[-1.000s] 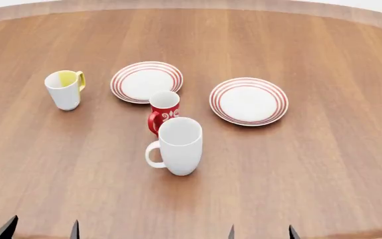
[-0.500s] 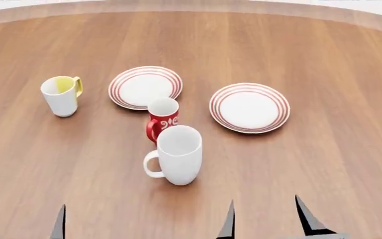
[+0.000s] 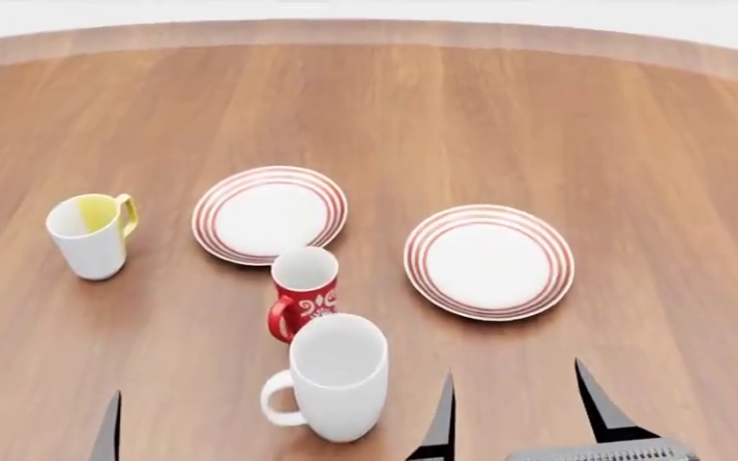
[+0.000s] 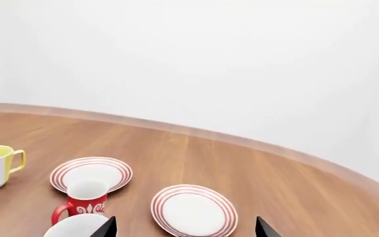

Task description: Put the white mug on the left plate.

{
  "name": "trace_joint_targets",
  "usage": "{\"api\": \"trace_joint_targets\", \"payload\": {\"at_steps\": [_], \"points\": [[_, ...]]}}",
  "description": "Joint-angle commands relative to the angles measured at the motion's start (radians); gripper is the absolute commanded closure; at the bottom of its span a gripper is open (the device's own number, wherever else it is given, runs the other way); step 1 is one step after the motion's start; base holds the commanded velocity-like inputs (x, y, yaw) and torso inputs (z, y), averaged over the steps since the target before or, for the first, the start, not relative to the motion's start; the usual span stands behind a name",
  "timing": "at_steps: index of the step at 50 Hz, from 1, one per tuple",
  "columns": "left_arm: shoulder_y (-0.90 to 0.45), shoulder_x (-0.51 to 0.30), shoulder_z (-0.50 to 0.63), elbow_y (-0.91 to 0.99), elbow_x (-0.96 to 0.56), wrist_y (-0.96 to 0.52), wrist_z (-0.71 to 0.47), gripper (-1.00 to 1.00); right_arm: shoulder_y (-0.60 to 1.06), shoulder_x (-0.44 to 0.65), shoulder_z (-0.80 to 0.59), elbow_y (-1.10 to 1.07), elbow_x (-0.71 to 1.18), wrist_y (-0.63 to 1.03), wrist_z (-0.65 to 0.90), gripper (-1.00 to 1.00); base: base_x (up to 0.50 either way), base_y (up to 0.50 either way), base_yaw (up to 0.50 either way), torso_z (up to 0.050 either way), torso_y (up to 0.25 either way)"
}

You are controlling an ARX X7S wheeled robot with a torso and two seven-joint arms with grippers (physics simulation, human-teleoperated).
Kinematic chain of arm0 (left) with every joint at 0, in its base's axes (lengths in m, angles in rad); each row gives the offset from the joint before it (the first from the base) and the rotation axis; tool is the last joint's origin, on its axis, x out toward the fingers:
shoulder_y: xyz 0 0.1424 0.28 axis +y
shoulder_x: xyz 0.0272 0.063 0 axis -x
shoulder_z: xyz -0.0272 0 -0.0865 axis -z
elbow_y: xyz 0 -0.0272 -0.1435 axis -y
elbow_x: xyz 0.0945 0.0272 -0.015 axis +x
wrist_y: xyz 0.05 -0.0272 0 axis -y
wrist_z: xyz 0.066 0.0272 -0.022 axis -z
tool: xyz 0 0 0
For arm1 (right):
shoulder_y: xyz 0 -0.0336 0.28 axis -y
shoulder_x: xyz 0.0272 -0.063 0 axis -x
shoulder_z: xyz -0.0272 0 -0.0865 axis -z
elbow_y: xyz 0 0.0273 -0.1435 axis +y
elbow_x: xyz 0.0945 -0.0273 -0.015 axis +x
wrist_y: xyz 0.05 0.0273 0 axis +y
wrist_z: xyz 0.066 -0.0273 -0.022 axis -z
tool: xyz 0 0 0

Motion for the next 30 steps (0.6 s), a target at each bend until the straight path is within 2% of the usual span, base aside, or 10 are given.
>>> {"api": "trace_joint_targets", "payload": {"at_steps": [1,30], "points": [[0.001,-0.008,0.014,-0.009,0.001,0.009,-0.006,-1.00,0.002,0.006,-0.005,-0.009,0.008,0.001,0.008,-1.00,0.35,0.00,0.00,0.000,0.000],[0.006,-0.023,0.028,0.022,-0.013,-0.008,-0.021,-1.00,0.004,0.024,-0.006,-0.014,0.030,0.001,0.031,-1.00,0.35,0.00,0.00,0.000,0.000]]}}
